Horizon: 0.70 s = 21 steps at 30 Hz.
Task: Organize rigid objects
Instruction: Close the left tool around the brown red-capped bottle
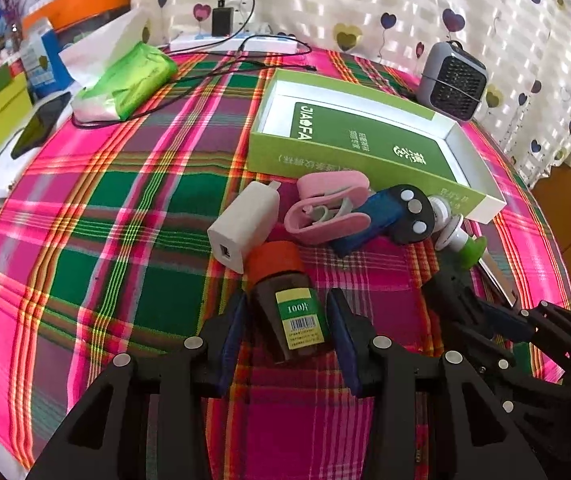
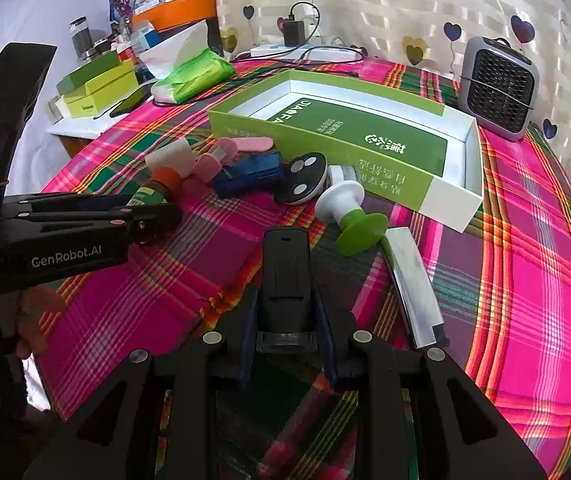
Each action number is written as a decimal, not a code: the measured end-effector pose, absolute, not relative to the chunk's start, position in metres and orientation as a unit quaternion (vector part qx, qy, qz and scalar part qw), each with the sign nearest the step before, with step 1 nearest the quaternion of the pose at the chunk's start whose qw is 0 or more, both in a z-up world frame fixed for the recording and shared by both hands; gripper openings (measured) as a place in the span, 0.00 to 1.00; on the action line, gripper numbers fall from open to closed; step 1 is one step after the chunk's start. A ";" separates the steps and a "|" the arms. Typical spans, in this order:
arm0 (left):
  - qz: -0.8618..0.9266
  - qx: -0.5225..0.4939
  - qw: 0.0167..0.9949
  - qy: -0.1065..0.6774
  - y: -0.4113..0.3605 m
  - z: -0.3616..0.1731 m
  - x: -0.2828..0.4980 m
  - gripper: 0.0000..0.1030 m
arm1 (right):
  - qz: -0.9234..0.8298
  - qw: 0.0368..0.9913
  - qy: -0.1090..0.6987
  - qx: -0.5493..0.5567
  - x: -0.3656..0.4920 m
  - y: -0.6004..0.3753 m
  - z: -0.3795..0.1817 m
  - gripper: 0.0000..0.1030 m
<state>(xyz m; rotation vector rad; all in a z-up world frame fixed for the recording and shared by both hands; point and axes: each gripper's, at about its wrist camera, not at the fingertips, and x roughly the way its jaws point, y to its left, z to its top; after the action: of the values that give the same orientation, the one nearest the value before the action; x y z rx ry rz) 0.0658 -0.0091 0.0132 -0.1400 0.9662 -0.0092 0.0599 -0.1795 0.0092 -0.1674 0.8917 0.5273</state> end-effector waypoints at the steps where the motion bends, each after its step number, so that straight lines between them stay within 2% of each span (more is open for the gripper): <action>1: -0.005 -0.066 0.884 0.464 -0.009 0.013 0.067 0.39 | 0.251 0.866 0.426 -0.080 0.060 -0.179 0.009 0.28; 11: -0.015 -0.038 0.887 0.459 -0.012 0.012 0.068 0.39 | 0.239 0.868 0.426 -0.084 0.060 -0.175 0.010 0.28; 16: -0.006 -0.021 0.889 0.458 -0.014 0.012 0.067 0.30 | 0.234 0.870 0.426 -0.088 0.059 -0.174 0.010 0.28; 21: -0.013 -0.023 0.888 0.459 -0.012 0.013 0.066 0.30 | 0.226 0.872 0.426 -0.089 0.059 -0.172 0.010 0.28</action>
<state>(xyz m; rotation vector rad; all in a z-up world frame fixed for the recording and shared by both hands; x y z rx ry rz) 0.0656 -0.0119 0.0125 -0.0487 0.9548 -0.0270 0.0586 -0.1723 0.0098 -0.1854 0.8902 0.4725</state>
